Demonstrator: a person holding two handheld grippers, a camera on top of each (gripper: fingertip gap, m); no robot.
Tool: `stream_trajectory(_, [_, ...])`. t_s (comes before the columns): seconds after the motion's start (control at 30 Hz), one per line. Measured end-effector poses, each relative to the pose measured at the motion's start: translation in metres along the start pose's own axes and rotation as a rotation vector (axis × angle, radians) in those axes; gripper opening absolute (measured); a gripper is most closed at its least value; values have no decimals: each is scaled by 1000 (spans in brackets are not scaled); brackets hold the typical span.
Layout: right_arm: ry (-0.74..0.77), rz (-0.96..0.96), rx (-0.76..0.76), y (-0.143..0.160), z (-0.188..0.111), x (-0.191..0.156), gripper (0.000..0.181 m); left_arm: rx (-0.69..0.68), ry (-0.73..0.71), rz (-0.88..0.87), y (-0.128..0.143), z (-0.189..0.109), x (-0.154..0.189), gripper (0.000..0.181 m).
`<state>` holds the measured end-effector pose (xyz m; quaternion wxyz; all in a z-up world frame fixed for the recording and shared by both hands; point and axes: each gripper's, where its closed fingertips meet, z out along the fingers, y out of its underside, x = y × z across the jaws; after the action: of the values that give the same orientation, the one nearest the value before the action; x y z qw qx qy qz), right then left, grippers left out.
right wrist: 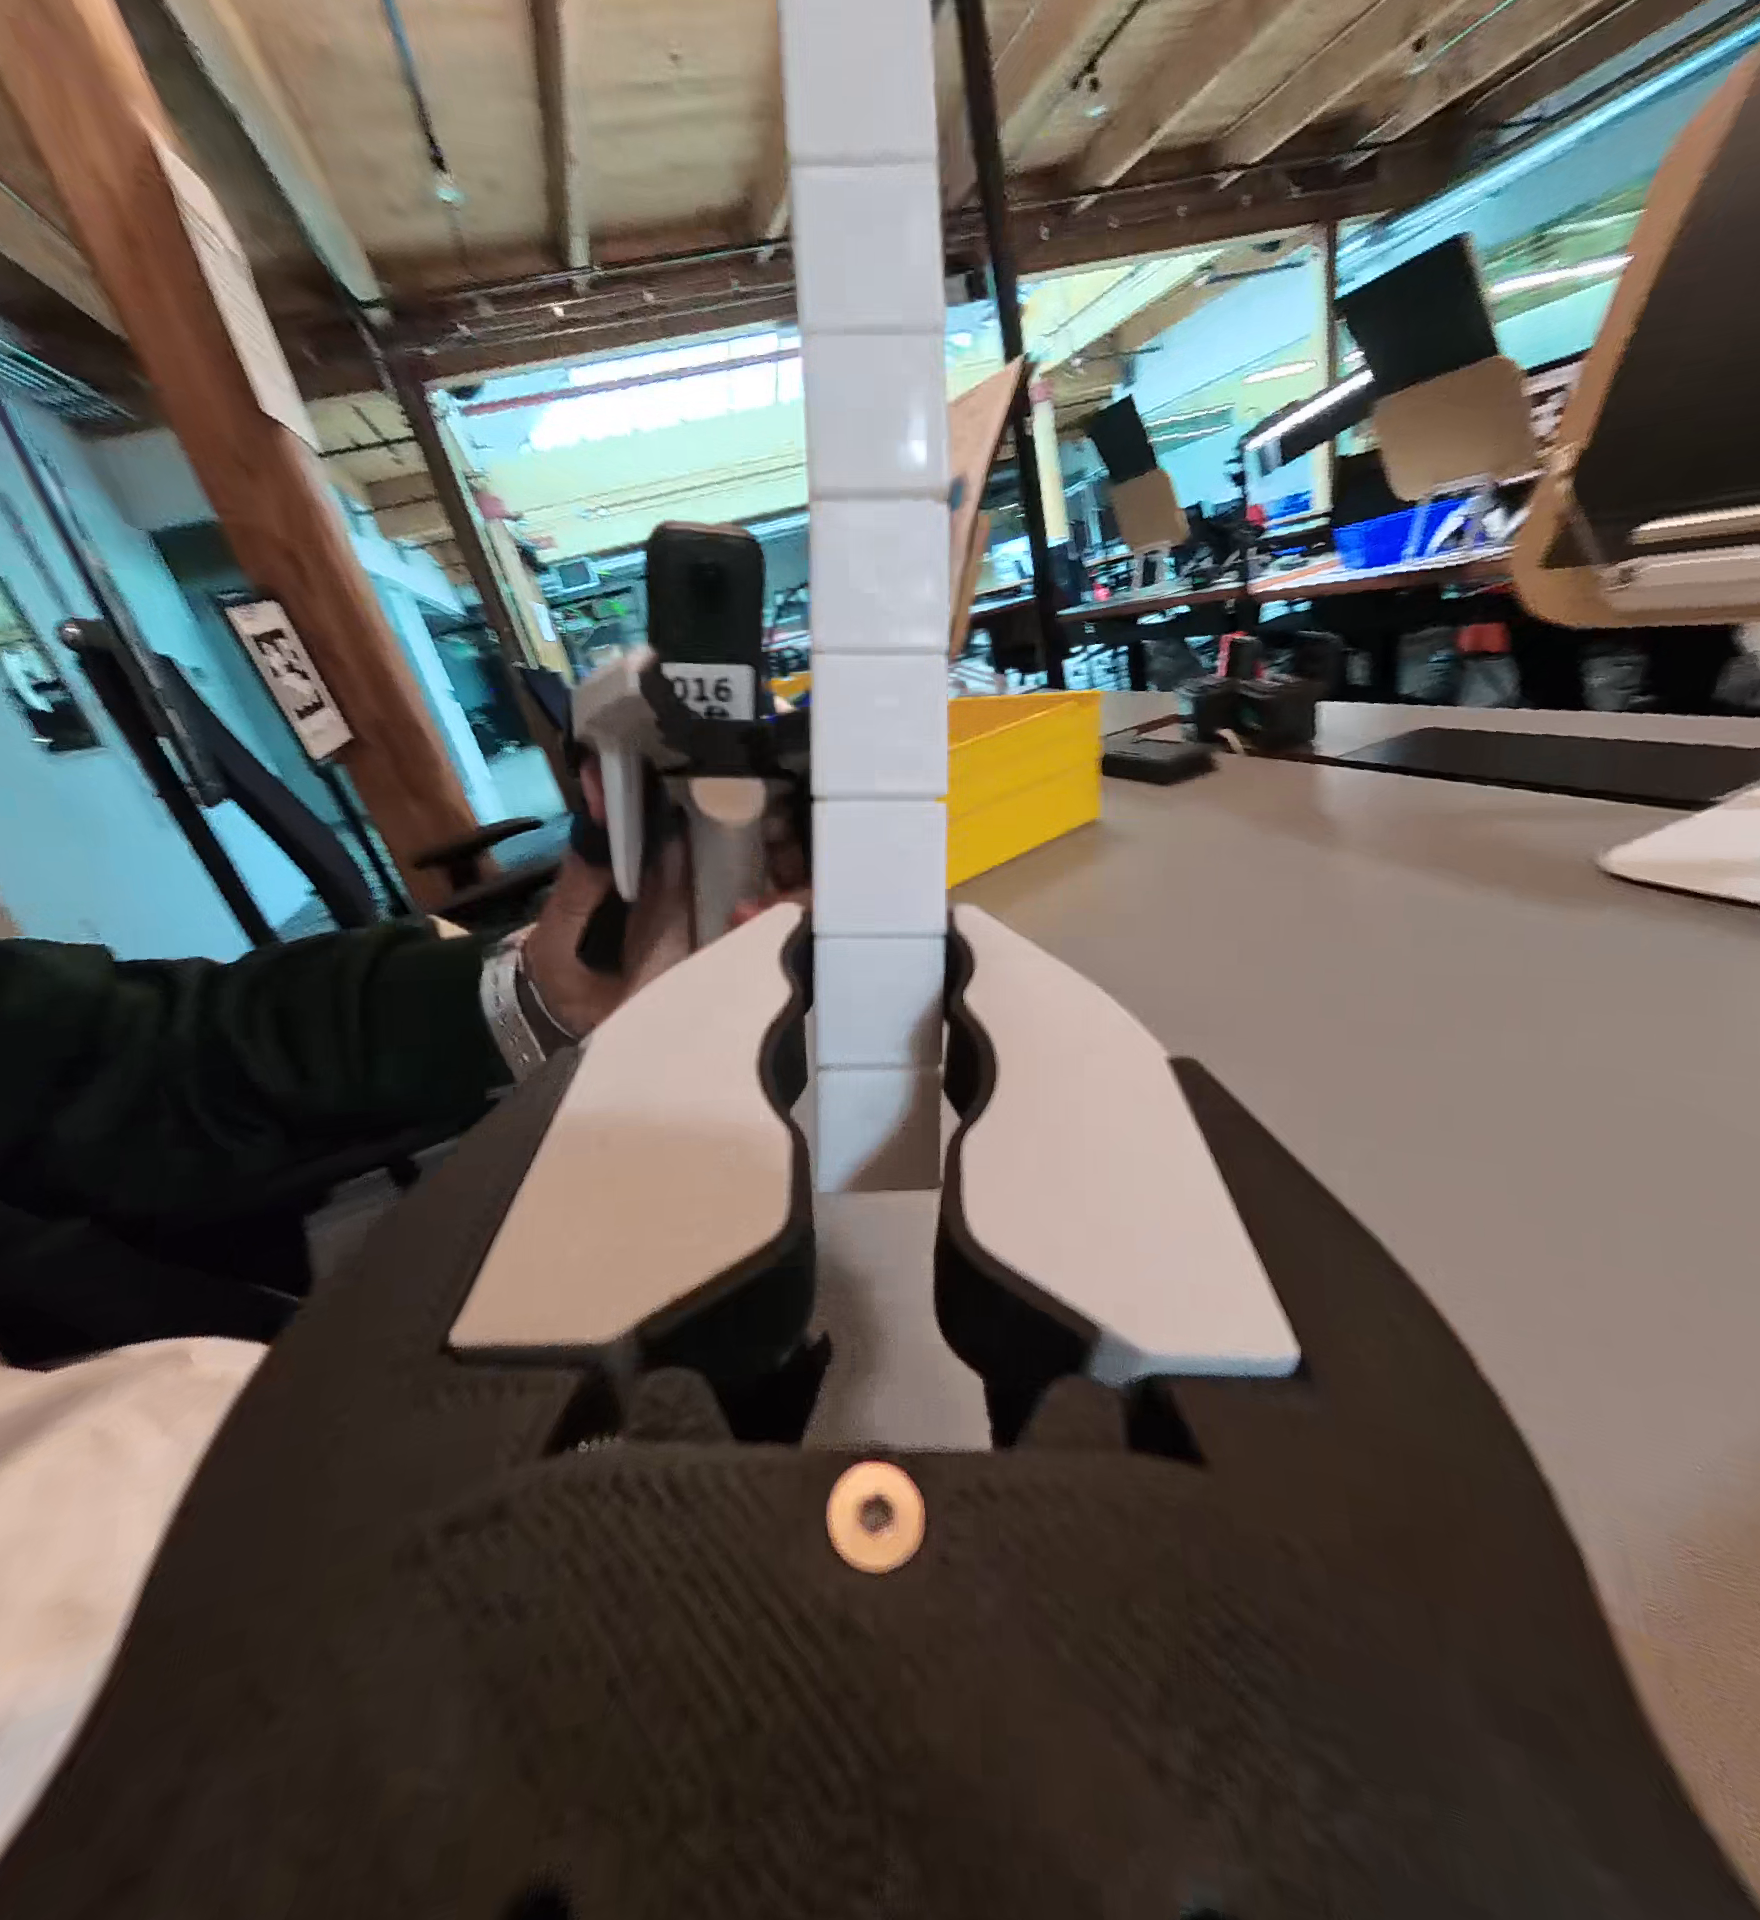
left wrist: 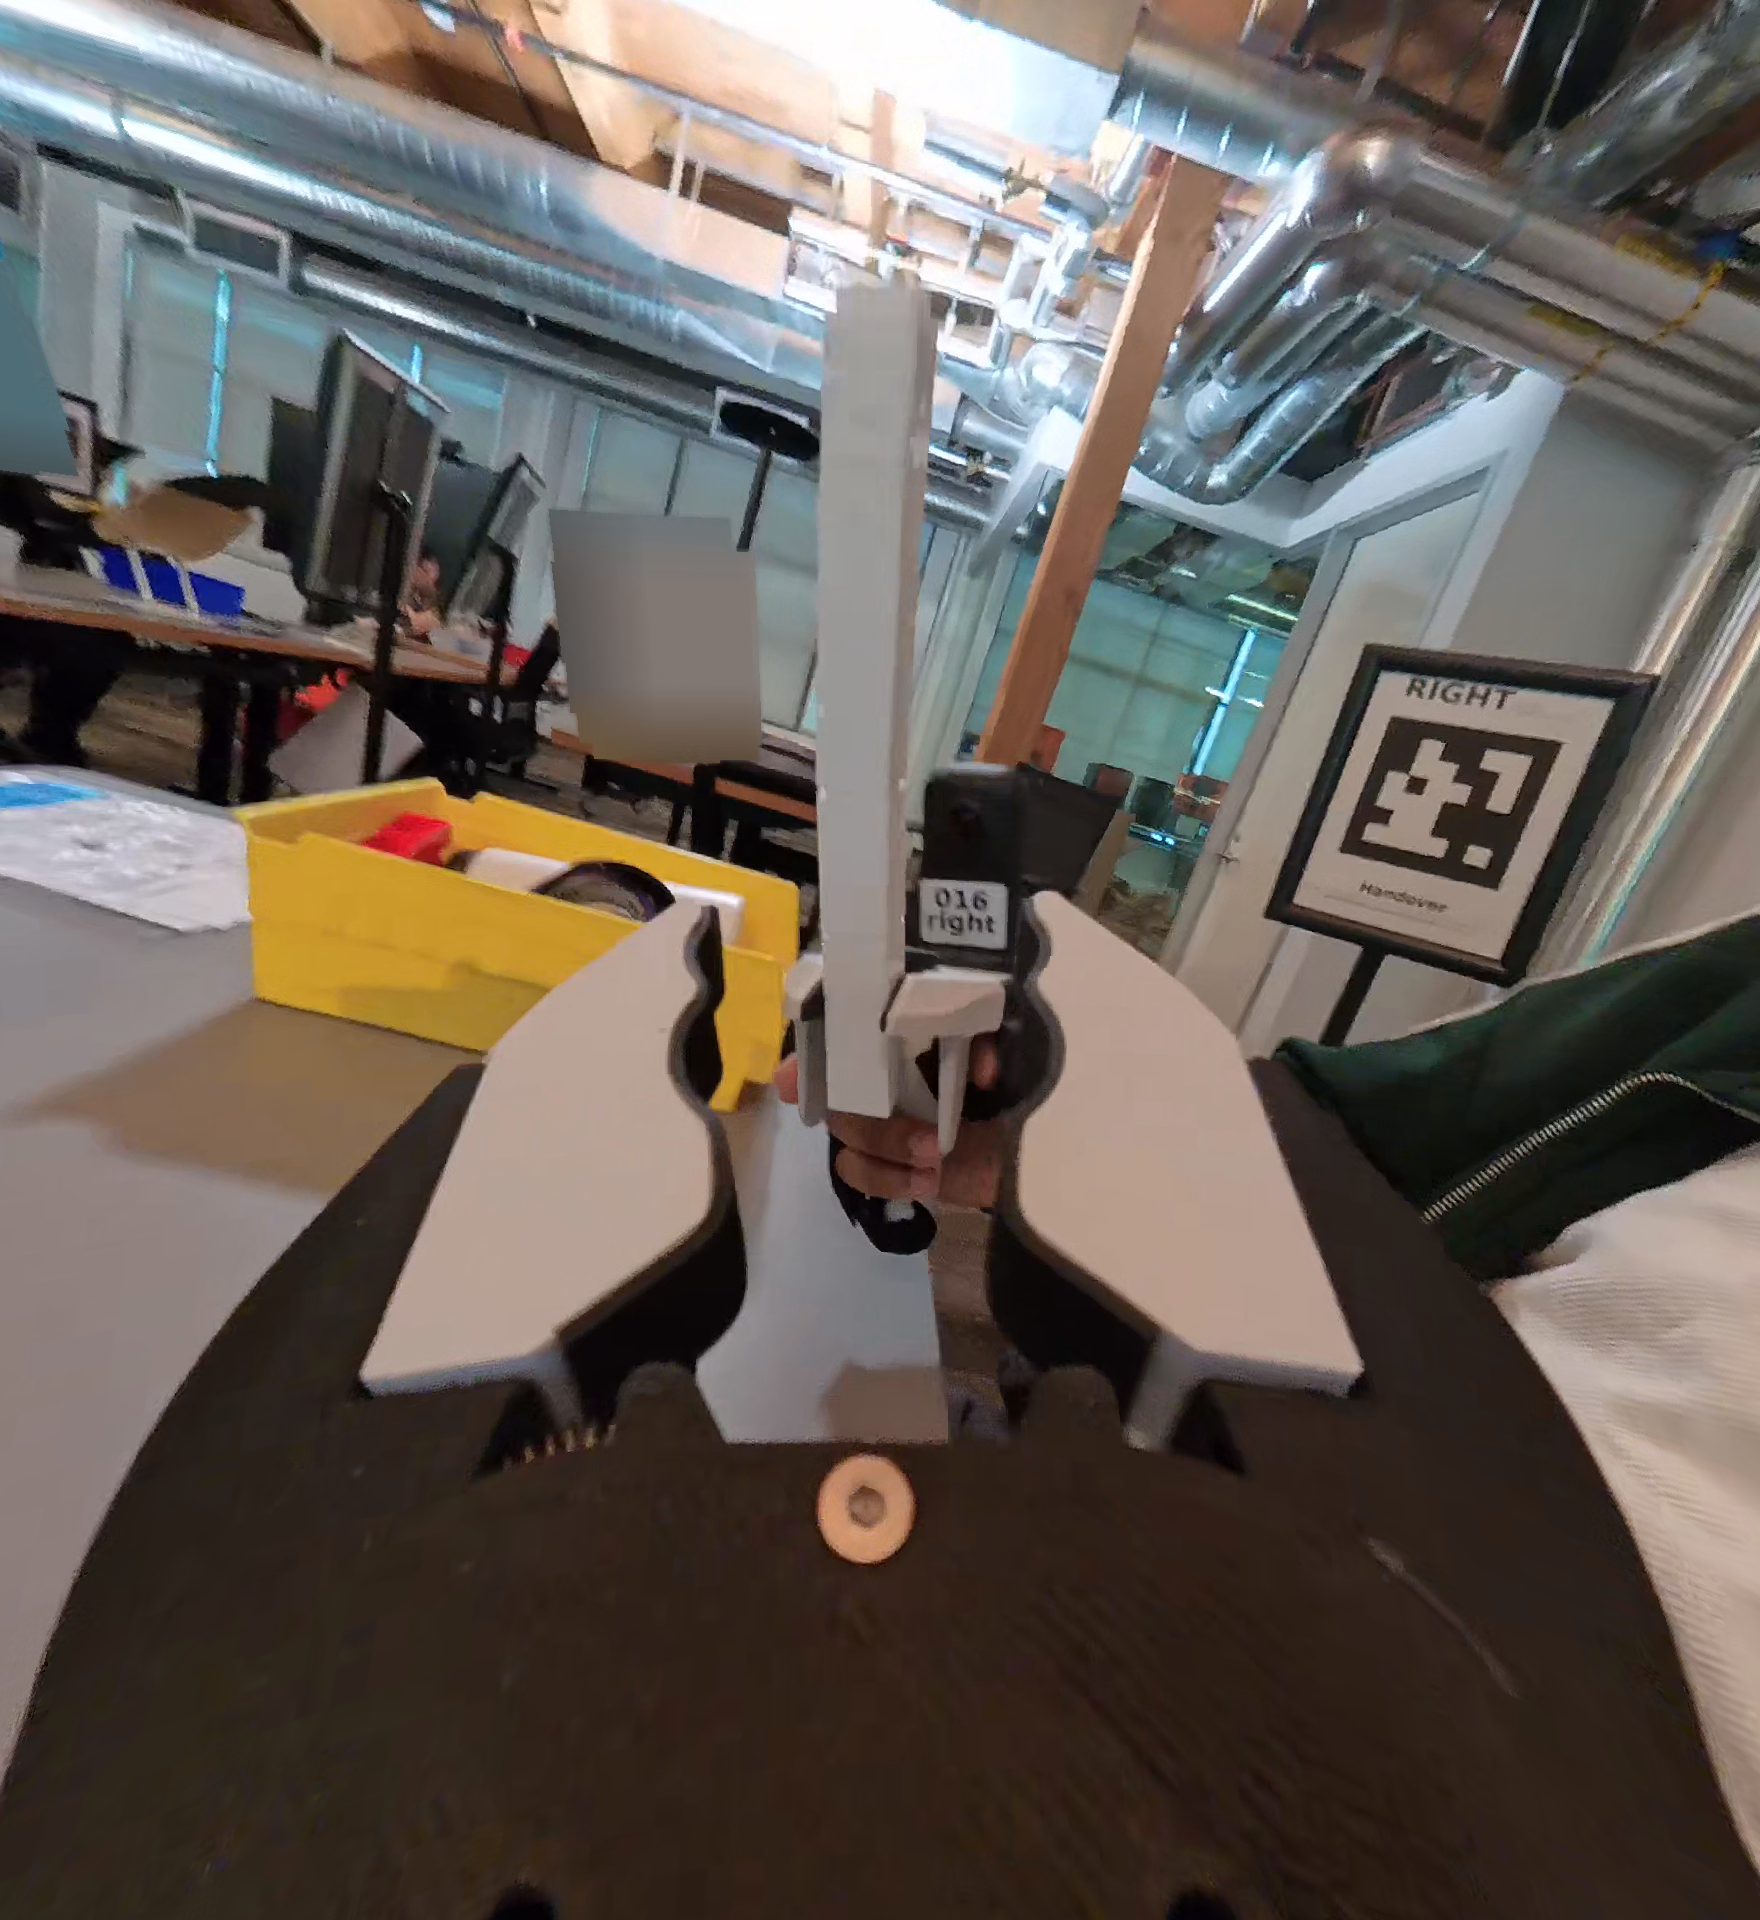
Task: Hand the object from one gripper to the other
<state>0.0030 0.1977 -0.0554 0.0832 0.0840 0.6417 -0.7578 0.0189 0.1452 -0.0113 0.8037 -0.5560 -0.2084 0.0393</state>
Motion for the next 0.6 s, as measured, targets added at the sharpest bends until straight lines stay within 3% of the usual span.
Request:
stream_trajectory(0.1, [-64,26,-27,9,14,-11,23,-100,2,-63,29,13,5,67])
stream_trajectory(0.2, [-127,37,-62,19,27,-24,22,-123,-12,-12,39,17,15,65])
stream_trajectory(0.33, [-191,48,-112,34,42,-40,23,-97,-41,89,31,13,23,53])
stream_trajectory(0.47, [-230,58,-149,49,53,-53,23,-82,-55,98,25,5,25,21])
stream_trajectory(0.53, [-216,58,-183,57,56,-52,23,-113,-45,86,30,4,25,21])
stream_trajectory(0.6, [-196,41,-230,66,57,-48,40,-159,-65,100,37,4,22,21])
